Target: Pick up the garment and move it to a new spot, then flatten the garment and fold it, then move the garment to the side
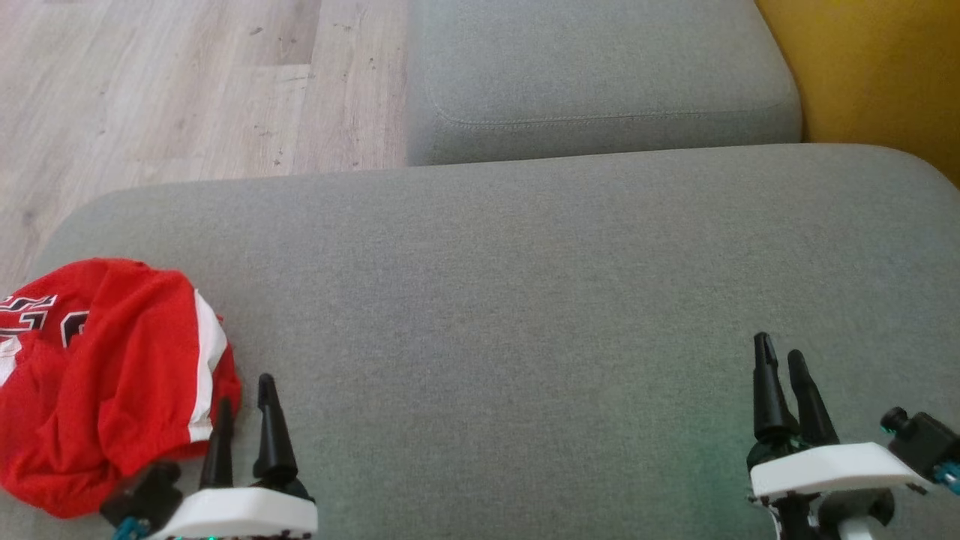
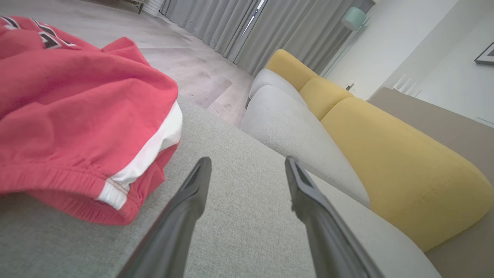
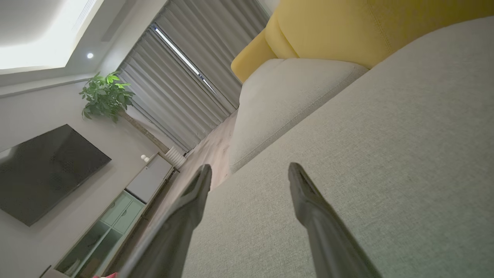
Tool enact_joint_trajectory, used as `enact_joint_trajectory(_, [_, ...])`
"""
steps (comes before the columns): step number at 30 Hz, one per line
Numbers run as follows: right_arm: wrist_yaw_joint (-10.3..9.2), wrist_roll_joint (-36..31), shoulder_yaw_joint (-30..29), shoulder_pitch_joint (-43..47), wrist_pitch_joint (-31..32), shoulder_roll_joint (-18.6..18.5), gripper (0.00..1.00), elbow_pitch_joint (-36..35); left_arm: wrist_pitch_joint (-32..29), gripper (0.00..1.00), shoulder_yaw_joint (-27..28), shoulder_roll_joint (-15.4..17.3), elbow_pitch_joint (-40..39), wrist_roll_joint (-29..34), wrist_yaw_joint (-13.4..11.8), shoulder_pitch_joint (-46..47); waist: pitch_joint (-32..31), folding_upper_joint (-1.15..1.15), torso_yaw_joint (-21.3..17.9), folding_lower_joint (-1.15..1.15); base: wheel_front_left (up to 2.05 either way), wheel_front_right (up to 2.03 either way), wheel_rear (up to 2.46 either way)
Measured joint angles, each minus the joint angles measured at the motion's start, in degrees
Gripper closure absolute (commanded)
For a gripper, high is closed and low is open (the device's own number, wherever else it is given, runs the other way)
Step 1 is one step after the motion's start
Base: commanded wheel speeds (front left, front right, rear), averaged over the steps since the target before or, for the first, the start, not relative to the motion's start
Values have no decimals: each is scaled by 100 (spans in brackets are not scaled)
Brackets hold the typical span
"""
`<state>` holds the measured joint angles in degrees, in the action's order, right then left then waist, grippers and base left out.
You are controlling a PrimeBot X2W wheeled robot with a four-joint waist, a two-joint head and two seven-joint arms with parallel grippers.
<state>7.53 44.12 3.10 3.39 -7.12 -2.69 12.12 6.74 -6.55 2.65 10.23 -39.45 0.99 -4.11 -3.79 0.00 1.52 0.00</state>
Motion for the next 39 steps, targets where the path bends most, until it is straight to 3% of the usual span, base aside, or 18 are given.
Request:
enact_joint_trajectory(26, [0,-1860,223,87,-400,1,0,-182,428,0,-336,5,185,1828,-160,-112,-158,0,57,0,0,0,0])
enact_joint_trajectory(39, [0,-2995,141,107,-605,3,0,104,648,0,-482,10,153,2807,-258,-112,-250,0,78,0,0,0,0])
